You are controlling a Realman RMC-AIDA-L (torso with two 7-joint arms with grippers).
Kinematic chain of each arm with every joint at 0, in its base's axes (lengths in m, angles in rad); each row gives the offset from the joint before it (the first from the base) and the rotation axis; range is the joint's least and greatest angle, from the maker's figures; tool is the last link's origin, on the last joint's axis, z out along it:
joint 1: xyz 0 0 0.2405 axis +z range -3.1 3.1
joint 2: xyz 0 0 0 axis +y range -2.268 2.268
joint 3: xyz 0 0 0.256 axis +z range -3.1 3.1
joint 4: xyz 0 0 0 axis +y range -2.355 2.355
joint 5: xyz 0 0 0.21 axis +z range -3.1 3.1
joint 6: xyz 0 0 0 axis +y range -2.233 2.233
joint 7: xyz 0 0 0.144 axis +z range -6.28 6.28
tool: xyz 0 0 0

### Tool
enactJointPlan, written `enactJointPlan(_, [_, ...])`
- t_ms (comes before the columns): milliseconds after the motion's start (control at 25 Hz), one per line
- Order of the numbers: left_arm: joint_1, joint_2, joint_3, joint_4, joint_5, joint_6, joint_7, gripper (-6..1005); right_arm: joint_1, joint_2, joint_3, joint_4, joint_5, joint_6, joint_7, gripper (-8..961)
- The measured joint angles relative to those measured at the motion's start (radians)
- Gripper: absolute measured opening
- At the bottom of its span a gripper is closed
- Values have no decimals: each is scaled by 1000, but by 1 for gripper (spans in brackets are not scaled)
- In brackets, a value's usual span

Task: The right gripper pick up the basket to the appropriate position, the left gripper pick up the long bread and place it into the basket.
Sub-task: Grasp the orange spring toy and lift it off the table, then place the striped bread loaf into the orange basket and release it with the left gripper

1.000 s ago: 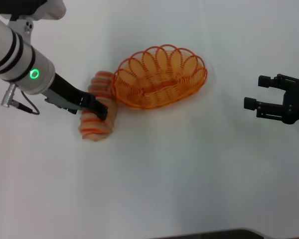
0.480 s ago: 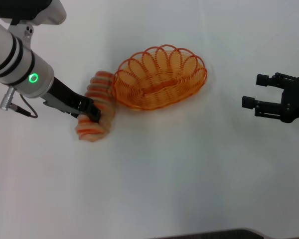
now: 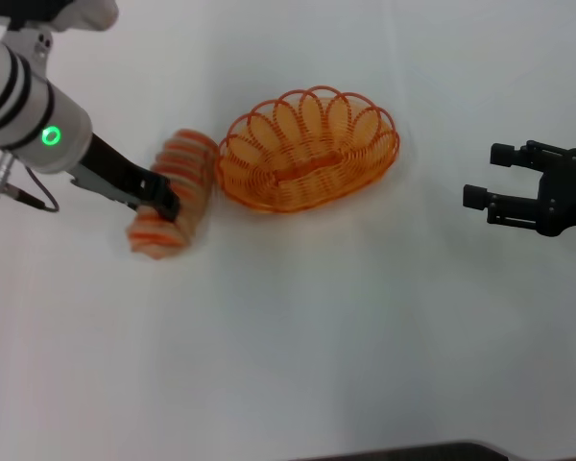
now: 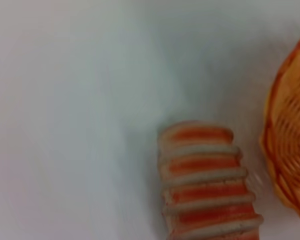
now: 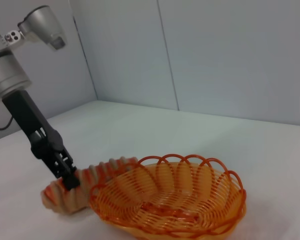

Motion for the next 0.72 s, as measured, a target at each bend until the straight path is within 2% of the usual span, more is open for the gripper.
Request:
enactJointPlan(360, [5,8,-37,69,74,-6,42,384,8,1,0,1,0,1,0,834])
enactJointPlan(560, [2,15,-103,108,74,-12,187,312,14,-1,-3,1,0,1,0,833])
enactJointPlan(640, [-2,6,-155,139,65,-8,312,298,16,-1,-3,1,0,1,0,833])
enactJointPlan(720, [0,1,-161,154,57,-7,358,284,17,-1,-3,1,0,1,0,833])
